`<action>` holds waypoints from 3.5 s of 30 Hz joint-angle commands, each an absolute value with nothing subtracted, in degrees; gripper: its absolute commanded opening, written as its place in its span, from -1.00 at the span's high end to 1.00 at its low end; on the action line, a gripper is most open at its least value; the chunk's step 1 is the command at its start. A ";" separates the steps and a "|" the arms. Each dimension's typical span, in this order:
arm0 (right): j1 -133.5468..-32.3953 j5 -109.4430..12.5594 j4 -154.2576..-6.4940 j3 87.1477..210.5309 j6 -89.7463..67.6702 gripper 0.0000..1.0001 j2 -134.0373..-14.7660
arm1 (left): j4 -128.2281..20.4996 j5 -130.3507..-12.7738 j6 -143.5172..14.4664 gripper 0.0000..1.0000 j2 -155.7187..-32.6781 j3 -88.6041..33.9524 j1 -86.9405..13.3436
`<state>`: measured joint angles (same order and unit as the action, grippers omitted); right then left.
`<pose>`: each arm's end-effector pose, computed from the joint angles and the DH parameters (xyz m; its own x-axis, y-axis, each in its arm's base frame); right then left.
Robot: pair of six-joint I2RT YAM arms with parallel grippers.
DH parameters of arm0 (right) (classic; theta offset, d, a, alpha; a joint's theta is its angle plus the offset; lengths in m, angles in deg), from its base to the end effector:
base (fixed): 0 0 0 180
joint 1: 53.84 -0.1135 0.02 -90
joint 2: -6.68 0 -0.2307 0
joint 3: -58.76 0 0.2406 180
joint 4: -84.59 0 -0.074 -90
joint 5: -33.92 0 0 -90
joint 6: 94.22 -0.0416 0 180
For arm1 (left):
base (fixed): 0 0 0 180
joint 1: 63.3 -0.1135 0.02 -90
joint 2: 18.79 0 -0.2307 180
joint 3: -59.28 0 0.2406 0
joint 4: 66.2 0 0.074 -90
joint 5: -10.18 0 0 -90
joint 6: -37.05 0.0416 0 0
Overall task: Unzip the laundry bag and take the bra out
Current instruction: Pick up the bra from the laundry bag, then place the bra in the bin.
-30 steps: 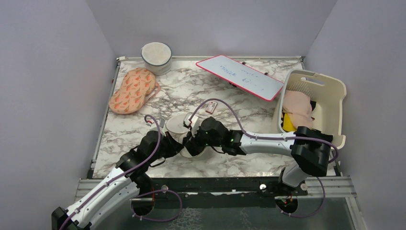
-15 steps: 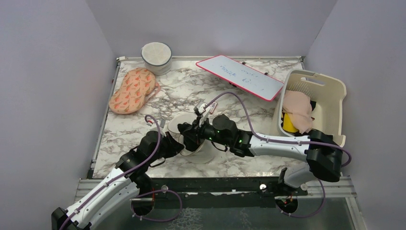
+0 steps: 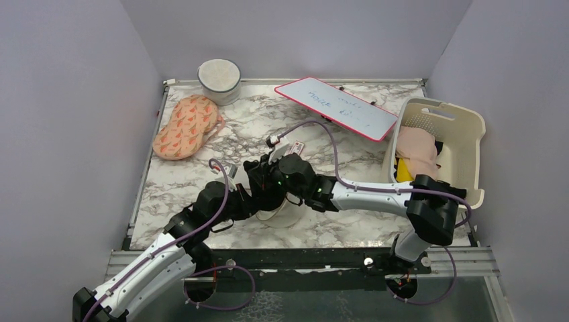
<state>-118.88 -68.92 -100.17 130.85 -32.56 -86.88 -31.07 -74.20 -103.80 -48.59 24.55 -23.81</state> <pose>0.1637 0.3297 0.2228 -0.4838 0.0575 -0.8733 -0.6413 0.6557 0.3984 0.1203 -0.1044 0.1908 -0.7865 -0.3519 -0.5075 0.1398 0.6990 -0.7013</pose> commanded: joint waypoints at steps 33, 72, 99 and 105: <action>-119.00 -59.48 -74.83 143.01 -34.95 0.99 -64.50 | -29.61 -79.99 -103.22 1.00 -46.46 22.73 -23.66; -80.53 -102.63 -55.20 151.82 -6.44 0.98 -59.07 | -22.44 -86.12 -95.30 -0.74 -44.56 10.79 -23.66; -51.03 -96.45 -69.83 139.24 -14.64 0.80 -82.86 | -21.50 -86.88 -93.62 -0.83 -41.39 10.72 -23.65; -51.03 -93.70 -72.51 136.72 -13.56 0.22 -79.27 | -21.54 -86.36 -93.27 -0.84 -42.97 10.47 -23.66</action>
<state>-51.47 -95.55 -67.76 137.30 -13.87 -83.51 -20.38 -86.74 -94.29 -41.99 10.82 -23.81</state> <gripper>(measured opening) 0.261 0.918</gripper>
